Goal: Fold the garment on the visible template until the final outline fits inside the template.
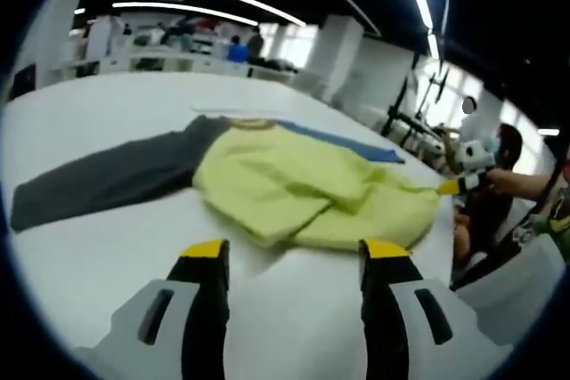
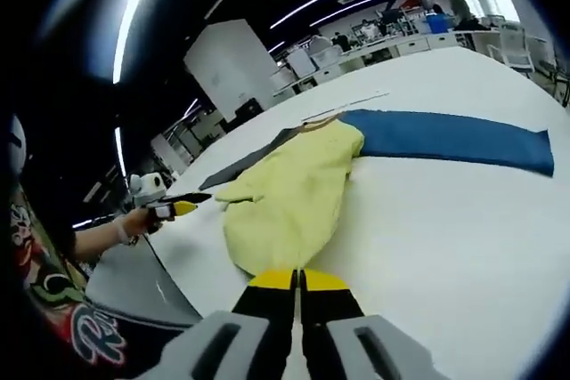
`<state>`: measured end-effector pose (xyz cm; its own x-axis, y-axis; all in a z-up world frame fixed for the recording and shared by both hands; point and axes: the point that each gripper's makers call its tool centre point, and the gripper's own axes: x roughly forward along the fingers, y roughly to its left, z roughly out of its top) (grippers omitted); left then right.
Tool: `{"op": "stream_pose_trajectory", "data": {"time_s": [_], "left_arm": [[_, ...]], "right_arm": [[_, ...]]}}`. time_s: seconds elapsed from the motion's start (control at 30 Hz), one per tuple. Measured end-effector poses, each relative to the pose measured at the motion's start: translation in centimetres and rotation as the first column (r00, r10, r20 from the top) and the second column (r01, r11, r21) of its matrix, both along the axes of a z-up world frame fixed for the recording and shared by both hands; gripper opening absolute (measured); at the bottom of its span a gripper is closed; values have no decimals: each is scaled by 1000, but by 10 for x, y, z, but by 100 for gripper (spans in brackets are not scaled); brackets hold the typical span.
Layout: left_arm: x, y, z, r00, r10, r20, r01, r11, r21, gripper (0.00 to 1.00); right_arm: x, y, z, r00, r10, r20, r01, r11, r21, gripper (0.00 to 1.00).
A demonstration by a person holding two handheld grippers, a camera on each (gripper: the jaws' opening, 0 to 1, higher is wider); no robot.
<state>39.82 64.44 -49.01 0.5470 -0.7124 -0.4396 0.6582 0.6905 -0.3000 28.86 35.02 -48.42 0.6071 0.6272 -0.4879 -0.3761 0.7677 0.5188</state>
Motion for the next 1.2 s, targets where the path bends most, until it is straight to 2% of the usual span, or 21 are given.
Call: {"op": "stream_pose_trajectory", "data": {"time_s": [0.13, 0.23, 0.33, 0.43, 0.53, 0.7, 0.87, 1.03, 1.2], "left_arm": [[10, -1, -10, 1000, 9, -5, -9, 999, 34, 45], [16, -3, -18, 1000, 5, -2, -5, 997, 72, 36], [19, -6, -21, 1000, 3, 5, -3, 996, 84, 26], [24, -6, -25, 1000, 3, 19, -5, 993, 114, 16], [28, -7, -21, 1000, 16, 20, -18, 995, 98, 0], [43, -11, -5, 999, 18, 37, -21, 997, 78, 0], [71, -17, 31, 997, 28, 65, -29, 999, 22, 0], [95, -28, 55, 997, 18, 81, -17, 1000, -13, 0], [117, -38, 61, 996, 17, 84, -17, 1000, -3, 0]], "right_arm": [[1, -4, -1, 1000, -15, -2, 15, 1000, 4, 0], [3, -6, 2, 1000, -24, 0, 24, 1000, 10, 0], [4, -6, 3, 1000, -24, 4, 24, 1000, 8, 0], [5, -7, 2, 1000, -25, 2, 25, 1000, 8, 0], [5, -7, 1, 1000, -24, 0, 24, 1000, 5, 0], [8, -11, 4, 999, -35, 9, 35, 999, 8, 0], [19, -18, 17, 997, -62, 43, 61, 998, 9, 0], [33, -26, 28, 993, -95, 73, 94, 995, 17, 0], [46, -34, 32, 987, -130, 94, 129, 992, 16, 0]]}}
